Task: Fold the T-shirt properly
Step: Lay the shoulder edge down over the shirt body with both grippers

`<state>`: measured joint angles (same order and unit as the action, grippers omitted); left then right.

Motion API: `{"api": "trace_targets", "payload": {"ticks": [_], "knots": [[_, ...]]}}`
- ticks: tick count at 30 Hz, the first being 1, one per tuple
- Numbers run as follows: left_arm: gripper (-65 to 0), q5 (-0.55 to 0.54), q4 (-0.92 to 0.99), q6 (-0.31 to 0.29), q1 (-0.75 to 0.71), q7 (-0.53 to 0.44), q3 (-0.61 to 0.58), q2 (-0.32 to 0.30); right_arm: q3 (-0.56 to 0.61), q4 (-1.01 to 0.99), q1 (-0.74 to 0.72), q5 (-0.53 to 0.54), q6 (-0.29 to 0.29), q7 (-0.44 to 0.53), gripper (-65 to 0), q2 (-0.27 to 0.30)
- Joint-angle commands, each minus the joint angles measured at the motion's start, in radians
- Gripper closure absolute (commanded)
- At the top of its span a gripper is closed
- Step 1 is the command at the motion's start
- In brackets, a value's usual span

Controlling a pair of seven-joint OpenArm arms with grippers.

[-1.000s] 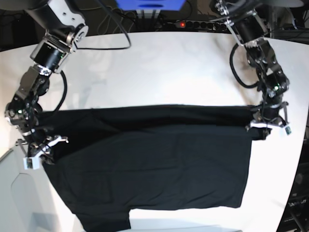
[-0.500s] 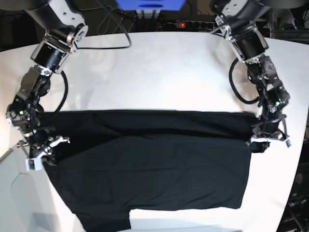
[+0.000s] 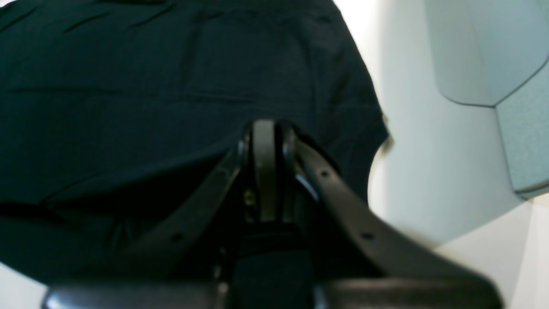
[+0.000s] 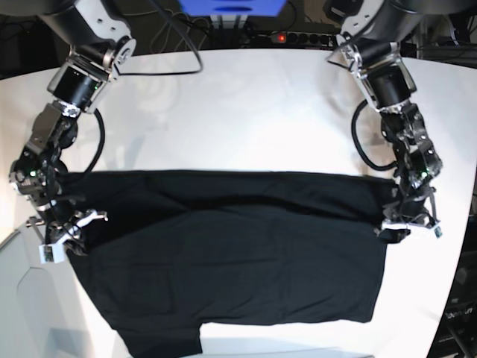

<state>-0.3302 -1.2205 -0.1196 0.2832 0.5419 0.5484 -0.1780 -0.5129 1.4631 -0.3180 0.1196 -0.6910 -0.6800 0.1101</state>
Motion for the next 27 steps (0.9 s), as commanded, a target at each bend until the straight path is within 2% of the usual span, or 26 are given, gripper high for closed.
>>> {"api": "trace_targets", "payload": {"ticks": [1,12,14,16,18,20,25,27], "knots": [[-12.7,-0.004,-0.006,-0.001,0.040,-0.023,0.002,-0.013,0.001,0.017,-0.027,0.019,-0.007,0.030,0.0,0.010],[-14.9,-0.008,0.023,0.002,0.069,-0.015,0.006,-0.013,0.000,-0.028,-0.027,0.019,-0.007,0.029,0.0,0.024],[-20.2,-0.010,0.009,0.002,0.038,-0.013,0.008,-0.013,-0.002,-0.029,-0.025,0.019,-0.007,0.029,0.0,0.029],[-31.2,-0.011,-0.002,0.001,0.009,-0.013,0.008,-0.019,-0.005,-0.029,-0.025,0.019,-0.007,0.026,-0.2,0.029],[-44.5,-0.013,-0.025,-0.001,-0.019,-0.013,0.000,-0.028,-0.005,-0.029,-0.025,0.019,-0.007,0.026,-3.7,0.029],[-52.7,-0.013,-0.063,-0.001,-0.048,-0.016,0.002,-0.031,0.000,-0.025,-0.027,0.019,-0.007,0.021,-8.5,0.029],[-53.6,-0.013,-0.118,-0.001,-0.108,-0.023,0.009,-0.035,-0.008,-0.022,-0.027,0.022,-0.007,0.029,-25.6,0.029],[-53.6,-0.013,-0.115,-0.001,-0.128,-0.024,0.009,-0.039,-0.008,-0.020,-0.027,0.022,-0.007,0.029,-28.1,0.029]]}}
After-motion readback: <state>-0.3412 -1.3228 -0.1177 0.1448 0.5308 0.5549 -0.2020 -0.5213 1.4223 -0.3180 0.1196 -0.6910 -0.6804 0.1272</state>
